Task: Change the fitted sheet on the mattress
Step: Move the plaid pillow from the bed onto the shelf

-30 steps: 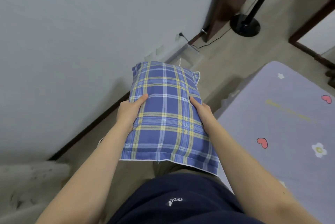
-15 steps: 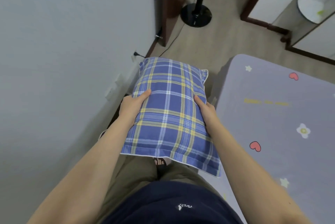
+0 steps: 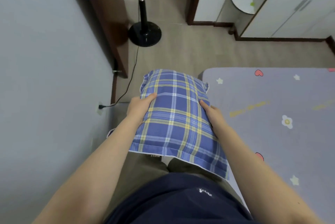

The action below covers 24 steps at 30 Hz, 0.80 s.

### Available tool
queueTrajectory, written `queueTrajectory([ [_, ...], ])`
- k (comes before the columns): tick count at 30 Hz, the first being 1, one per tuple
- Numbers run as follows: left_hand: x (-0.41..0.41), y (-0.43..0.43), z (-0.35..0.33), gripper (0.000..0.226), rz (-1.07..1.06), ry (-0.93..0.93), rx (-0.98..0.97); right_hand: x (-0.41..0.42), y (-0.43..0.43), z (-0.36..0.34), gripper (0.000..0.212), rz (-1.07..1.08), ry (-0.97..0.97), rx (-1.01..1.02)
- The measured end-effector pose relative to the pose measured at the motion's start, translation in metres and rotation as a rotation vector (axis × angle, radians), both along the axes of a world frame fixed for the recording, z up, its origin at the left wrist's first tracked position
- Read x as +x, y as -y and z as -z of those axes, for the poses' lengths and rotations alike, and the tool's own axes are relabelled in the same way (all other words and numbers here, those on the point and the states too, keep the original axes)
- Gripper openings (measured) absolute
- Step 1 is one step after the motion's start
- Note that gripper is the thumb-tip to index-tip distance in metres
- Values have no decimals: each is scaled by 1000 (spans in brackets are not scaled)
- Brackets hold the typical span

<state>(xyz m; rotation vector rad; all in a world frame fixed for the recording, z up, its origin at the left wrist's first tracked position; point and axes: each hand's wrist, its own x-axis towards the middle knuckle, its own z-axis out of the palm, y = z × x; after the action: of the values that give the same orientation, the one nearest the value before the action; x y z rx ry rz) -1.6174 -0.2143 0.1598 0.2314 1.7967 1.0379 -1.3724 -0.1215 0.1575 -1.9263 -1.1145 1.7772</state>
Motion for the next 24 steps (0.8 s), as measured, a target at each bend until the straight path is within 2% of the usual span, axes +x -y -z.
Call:
queueTrajectory([
  [7, -10, -161, -1, 61, 195, 45, 12, 0, -112, -5, 34, 172, 34, 48],
  [12, -10, -287, 12, 61, 261, 60, -7, 0, -222, 9, 42, 190, 93, 33],
  [17, -11, -409, 7, 41, 251, 39, -45, -1, -343, 12, 39, 185, 134, 36],
  [24, -27, -555, -11, 31, 263, -13, -10, -17, -485, -1, 45, 172, 184, 90],
])
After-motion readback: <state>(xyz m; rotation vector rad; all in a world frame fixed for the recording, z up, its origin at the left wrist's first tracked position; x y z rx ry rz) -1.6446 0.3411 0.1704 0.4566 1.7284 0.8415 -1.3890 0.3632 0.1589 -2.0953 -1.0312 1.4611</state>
